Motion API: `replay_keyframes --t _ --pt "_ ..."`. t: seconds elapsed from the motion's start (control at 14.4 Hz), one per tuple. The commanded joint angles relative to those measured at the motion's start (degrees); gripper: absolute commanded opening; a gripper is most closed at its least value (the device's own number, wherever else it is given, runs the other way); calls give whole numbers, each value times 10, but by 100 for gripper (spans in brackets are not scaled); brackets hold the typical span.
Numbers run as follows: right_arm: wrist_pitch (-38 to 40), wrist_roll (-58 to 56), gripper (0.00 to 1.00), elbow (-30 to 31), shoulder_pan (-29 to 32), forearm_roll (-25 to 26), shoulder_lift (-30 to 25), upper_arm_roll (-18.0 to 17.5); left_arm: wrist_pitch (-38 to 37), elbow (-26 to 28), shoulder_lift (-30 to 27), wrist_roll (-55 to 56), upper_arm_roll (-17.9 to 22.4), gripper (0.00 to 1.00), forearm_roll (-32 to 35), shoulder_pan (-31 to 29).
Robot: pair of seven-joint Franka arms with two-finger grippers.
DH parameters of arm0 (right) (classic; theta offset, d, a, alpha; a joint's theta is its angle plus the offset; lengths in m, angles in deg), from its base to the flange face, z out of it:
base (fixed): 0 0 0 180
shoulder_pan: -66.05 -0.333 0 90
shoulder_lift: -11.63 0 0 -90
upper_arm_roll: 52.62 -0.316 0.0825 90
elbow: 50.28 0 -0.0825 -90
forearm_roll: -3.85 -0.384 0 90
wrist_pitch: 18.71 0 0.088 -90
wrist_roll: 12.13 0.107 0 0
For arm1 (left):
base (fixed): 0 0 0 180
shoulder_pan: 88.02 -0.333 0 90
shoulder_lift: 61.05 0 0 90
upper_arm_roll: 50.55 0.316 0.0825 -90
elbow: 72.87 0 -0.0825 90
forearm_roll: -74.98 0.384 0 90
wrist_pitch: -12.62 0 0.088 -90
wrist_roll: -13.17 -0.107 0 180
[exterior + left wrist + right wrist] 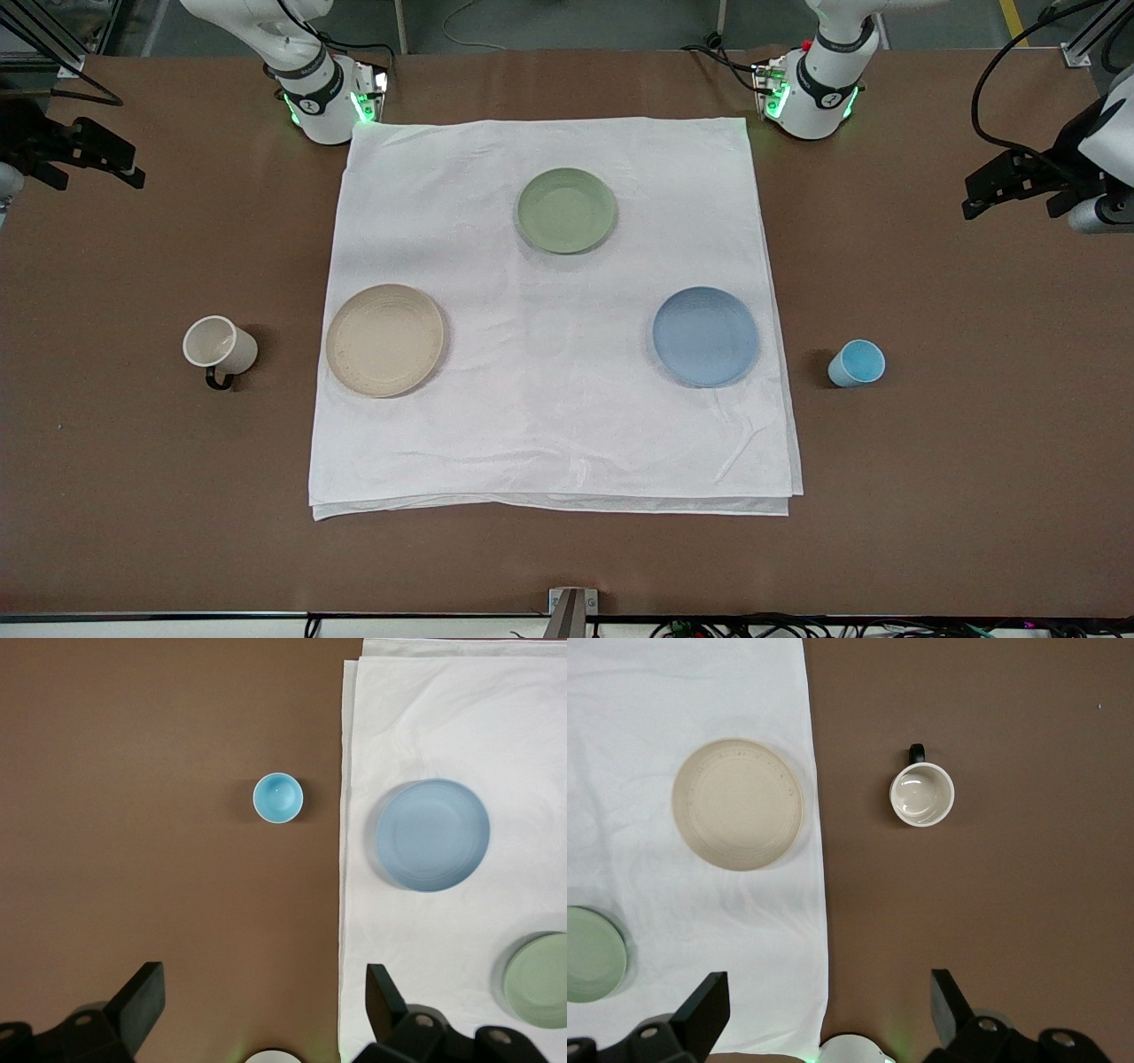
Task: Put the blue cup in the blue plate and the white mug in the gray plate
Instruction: 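Reach the right gripper to the white mug while the left gripper reaches the cup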
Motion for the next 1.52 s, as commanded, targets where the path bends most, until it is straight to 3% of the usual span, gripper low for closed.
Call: replay_keyframes --t 0.0,0.35,0.48,0.55,0.76,0.97,1.25,1.45 --pt "-5 -1 100 13 4 1 -14 -4 0 -7 3 -11 3 100 -10 0" --pt "0 0 100 -17 4 2 -3 -5 23 -9 36 -10 7 100 -2 -1" --pt "-32 2 100 -31 7 3 40 -5 62 4 58 -11 8 100 -1 -10" --pt "-83 3 100 -34 8 2 77 -1 79 11 71 -11 7 100 -1 -11" --pt "-229 -17 100 -34 33 0 193 13 164 101 70 -11 6 100 0 -11" --pt "-277 -27 100 -27 35 2 267 17 265 197 71 -10 5 100 28 -11" --pt "-475 -30 100 102 49 2 307 17 426 305 94 3 5 100 39 -24" --pt "-564 -47 97 161 56 1 329 17 480 316 141 11 5 100 38 -30"
